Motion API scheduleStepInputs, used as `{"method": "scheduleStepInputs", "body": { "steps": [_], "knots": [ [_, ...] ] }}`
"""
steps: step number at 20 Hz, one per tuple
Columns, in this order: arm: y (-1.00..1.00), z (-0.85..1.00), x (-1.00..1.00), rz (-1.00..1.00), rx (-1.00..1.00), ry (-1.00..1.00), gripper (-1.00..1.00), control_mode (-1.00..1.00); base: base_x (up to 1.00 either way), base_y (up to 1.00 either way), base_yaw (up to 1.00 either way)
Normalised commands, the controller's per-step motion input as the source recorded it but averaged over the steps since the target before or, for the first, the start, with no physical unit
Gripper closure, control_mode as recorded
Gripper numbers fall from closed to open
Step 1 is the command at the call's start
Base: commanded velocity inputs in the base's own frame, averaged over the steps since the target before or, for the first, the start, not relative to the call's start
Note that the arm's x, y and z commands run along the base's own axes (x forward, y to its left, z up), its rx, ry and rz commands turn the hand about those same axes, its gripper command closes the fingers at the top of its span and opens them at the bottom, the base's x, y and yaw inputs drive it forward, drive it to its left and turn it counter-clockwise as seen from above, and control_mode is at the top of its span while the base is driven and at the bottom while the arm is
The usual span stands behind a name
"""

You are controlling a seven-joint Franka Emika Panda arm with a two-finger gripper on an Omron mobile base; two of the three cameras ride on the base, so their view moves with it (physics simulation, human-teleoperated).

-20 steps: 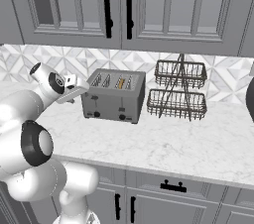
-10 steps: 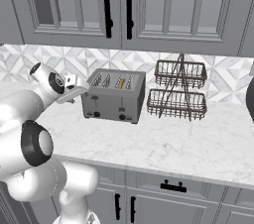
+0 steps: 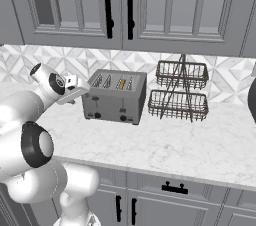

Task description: Start the toaster. Once the lever pops up, take the bread to the plate on the dining counter.

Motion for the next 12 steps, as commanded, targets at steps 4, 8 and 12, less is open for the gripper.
{"method": "scheduleStepInputs", "body": {
  "steps": [4,8,12],
  "knots": [
    [0.00,0.00,0.00,0.00,0.00,0.00,-1.00,-1.00,0.00,0.00,0.00],
    [0.00,0.00,0.00,0.00,0.00,0.00,-1.00,-1.00,0.00,0.00,0.00],
    [0.00,0.00,0.00,0.00,0.00,0.00,-1.00,-1.00,0.00,0.00,0.00]
  ]
}}
